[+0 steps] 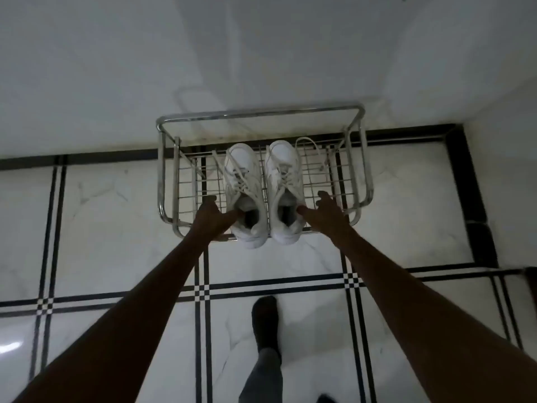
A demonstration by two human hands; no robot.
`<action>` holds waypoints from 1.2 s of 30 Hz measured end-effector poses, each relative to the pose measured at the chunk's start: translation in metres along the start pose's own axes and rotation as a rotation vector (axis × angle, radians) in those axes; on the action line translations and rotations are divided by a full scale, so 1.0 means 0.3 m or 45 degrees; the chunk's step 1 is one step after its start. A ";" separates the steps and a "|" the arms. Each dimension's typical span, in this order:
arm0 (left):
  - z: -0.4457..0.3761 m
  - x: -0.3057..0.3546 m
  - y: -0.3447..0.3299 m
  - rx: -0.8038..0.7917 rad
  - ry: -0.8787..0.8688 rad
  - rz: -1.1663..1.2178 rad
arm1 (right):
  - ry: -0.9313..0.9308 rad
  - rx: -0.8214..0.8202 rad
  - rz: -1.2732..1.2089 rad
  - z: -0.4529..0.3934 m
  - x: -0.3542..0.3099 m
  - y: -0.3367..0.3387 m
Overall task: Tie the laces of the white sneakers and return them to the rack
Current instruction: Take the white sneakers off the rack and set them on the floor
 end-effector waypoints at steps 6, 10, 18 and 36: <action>0.002 -0.010 -0.066 -0.038 -0.124 0.142 | 0.149 -0.084 0.032 -0.102 -0.014 -0.049; 0.115 -0.029 -0.087 0.094 -0.255 0.118 | 0.270 0.034 0.040 -0.012 0.006 -0.043; 0.465 -0.390 -0.244 0.288 -0.372 0.056 | 0.508 0.150 -0.315 0.403 0.311 -0.178; 0.016 -1.321 -0.797 0.280 -0.093 -0.170 | 0.375 0.208 0.088 -0.052 1.219 -0.929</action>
Point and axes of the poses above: each hand's wrist, its own z-axis away from the middle knuckle, its own y-axis out of the back of the hand, x = y × z, the point moved 5 cm from there along -z, towards the middle knuckle, and after that the axes turned 2 degrees about -x, right-handed, at the moved point
